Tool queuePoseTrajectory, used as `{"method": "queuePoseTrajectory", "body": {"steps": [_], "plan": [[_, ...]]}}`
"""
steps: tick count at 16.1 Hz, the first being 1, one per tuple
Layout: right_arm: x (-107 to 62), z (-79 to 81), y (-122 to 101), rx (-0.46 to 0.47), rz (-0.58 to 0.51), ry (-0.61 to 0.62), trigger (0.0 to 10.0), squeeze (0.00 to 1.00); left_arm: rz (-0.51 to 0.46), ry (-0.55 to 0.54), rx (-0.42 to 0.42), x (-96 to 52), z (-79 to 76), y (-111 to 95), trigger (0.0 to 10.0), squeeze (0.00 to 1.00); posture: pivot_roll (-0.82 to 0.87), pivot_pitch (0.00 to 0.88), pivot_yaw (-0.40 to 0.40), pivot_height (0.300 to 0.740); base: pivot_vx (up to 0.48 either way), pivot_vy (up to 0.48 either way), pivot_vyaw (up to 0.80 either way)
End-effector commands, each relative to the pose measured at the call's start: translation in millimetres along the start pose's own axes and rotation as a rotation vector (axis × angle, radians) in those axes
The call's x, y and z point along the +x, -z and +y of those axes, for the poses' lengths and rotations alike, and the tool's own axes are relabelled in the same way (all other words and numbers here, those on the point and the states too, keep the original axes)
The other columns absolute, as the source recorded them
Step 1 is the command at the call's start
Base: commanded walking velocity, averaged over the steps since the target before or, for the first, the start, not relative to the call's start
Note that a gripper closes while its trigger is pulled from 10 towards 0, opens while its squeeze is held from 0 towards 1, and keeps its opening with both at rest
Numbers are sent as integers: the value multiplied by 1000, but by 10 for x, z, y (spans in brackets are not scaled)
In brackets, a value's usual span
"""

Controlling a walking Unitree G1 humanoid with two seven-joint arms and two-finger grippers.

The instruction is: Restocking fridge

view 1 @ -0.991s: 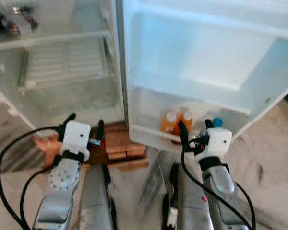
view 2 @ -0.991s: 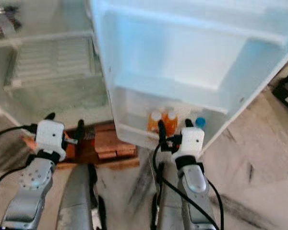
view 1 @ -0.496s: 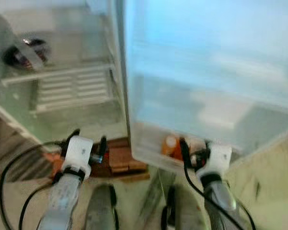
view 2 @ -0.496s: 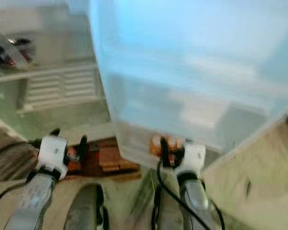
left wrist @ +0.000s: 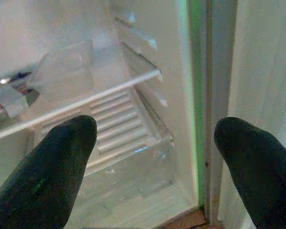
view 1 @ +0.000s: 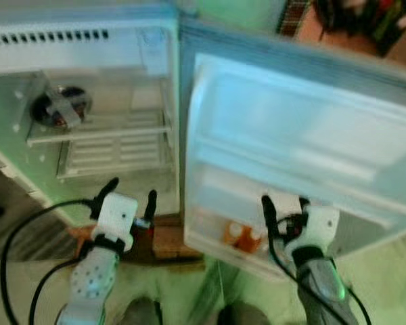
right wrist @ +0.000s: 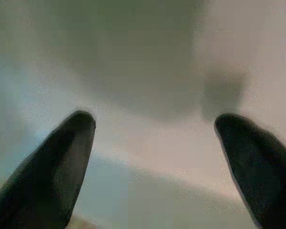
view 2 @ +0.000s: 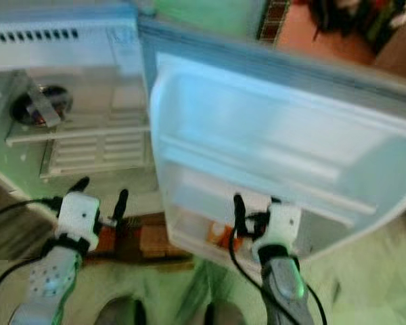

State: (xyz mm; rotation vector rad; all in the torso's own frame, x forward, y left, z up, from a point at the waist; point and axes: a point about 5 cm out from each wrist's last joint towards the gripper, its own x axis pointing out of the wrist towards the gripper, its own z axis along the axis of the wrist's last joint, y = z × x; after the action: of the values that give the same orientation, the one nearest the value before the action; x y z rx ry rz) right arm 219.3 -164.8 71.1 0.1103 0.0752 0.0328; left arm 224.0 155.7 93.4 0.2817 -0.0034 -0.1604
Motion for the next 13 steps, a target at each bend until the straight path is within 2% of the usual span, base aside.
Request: {"method": "queuePoseTrajectory", "body": {"steps": [1,4,13], "plan": [[31,-39,-82,-7,-31,7,10000,0,13,6,7,-1,-22,19,10000,0,123,66,-52,740,0,0,0],[89,27,-68,9,-10,-22,10000,0,18,8,10,23,-28,27,10000,0,127,70,-52,740,-96,0,0],[119,37,-52,18,10,-60,10000,0,27,1,6,51,-36,37,10000,0,124,69,-57,740,-370,0,0]]}}
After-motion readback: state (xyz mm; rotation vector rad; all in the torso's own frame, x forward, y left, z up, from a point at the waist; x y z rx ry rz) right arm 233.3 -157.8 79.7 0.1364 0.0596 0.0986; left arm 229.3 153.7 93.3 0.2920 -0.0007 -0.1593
